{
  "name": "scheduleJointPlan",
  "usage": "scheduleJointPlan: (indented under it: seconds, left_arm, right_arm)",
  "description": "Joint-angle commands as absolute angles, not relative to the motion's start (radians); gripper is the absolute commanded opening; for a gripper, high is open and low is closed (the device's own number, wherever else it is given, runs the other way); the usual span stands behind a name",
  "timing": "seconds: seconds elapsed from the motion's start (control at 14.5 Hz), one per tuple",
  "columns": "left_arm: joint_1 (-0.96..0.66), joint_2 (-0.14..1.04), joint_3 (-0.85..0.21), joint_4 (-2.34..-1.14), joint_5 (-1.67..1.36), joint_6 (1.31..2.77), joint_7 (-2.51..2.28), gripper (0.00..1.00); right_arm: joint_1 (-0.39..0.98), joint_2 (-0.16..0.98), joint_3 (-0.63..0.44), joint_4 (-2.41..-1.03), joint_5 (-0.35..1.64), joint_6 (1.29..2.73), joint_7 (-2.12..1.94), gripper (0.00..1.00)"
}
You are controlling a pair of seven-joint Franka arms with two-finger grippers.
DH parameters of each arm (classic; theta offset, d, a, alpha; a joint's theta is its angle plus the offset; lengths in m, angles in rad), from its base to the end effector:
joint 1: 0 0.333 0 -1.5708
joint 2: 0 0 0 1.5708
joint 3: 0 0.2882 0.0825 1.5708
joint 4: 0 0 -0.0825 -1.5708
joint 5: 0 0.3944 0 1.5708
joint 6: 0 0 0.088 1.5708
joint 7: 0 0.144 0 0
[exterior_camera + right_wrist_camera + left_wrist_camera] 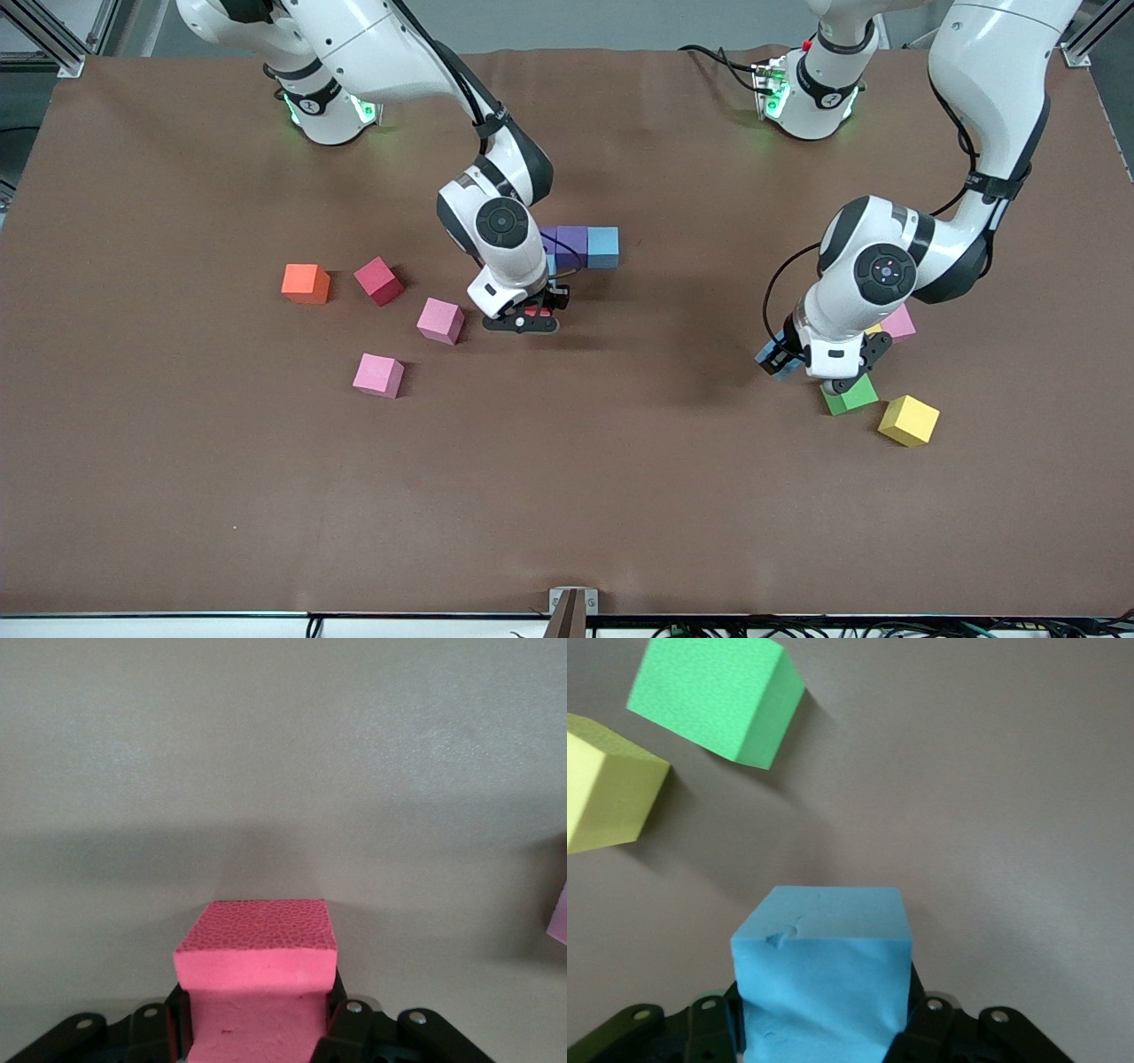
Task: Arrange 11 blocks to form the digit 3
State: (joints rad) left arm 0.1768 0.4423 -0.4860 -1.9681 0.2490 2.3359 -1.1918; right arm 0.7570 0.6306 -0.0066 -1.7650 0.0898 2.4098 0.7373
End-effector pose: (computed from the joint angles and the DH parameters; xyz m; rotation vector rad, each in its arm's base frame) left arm 0.5813 -0.1773 0.1986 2.9155 1.1415 -0.0373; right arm 0.4771 0.4487 0.1408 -3.0889 0.0803 0.0430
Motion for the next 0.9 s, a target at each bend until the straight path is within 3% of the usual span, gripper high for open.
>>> scheduleJointPlan:
  seconds: [0.0,0.83]
  left_arm:
    - [0.169,0.472,-0.488,-1.924,0.256,2.316,-1.216,0.41]
    - [0.172,0.491,-0.486,-1.902,0.256,2.316,-1.224,0.41]
  right_arm:
    - [0.767,0.650,-0.006,-1.752,0.080,2.405,0.738,0.01]
    - [0.767,0.650,-0.006,-1.755,0.081,2.399,0.747,0.01]
